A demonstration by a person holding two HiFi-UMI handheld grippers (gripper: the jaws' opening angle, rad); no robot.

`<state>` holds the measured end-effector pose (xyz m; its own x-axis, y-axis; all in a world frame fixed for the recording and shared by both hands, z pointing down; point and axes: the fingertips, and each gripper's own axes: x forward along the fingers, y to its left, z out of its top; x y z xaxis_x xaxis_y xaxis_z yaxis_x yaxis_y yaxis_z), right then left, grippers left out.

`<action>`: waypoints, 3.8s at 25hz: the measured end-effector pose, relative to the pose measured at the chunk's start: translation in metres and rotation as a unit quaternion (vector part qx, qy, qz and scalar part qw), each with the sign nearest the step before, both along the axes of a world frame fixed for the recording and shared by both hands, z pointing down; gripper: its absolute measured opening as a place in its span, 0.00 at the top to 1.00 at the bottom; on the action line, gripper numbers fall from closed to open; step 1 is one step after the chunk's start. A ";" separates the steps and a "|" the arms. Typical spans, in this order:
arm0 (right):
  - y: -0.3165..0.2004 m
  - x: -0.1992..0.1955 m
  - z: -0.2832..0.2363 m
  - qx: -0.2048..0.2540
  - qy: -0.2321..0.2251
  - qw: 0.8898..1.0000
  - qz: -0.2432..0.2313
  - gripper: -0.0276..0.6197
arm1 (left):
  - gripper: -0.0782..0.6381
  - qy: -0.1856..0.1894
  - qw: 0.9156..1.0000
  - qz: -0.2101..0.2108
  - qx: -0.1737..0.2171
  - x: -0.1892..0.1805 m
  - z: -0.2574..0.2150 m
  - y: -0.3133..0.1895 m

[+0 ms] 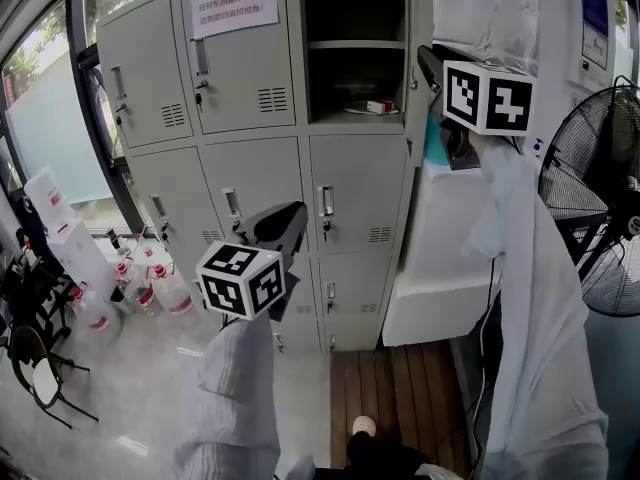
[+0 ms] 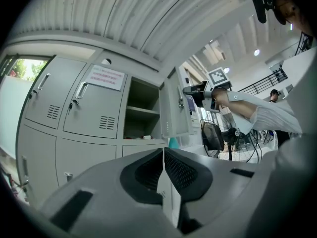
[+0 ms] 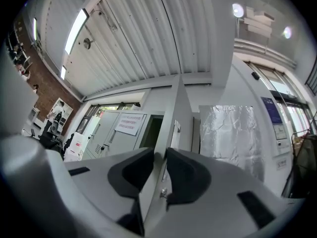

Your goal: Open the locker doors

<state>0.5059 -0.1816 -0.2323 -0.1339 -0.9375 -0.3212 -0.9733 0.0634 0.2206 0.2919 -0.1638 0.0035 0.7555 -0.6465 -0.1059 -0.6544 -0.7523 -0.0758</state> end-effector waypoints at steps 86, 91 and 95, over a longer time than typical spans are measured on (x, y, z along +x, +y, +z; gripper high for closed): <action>0.218 -0.092 0.446 -0.198 -0.139 0.966 -0.093 0.96 | 0.87 0.023 0.982 -0.117 -0.146 -0.094 0.231 0.183; 0.227 -0.124 0.462 -0.208 -0.124 0.964 -0.108 0.96 | 0.87 0.041 0.976 -0.143 -0.161 -0.116 0.246 0.196; 0.226 -0.152 0.466 -0.217 -0.120 0.959 -0.138 0.96 | 0.87 0.046 0.973 -0.157 -0.162 -0.130 0.249 0.202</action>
<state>0.3538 0.0439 0.2338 -0.3674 -0.9293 0.0378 -0.9256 0.3613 -0.1124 0.1620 0.0380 0.2522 0.5129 -0.8542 0.0849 -0.8484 -0.4894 0.2019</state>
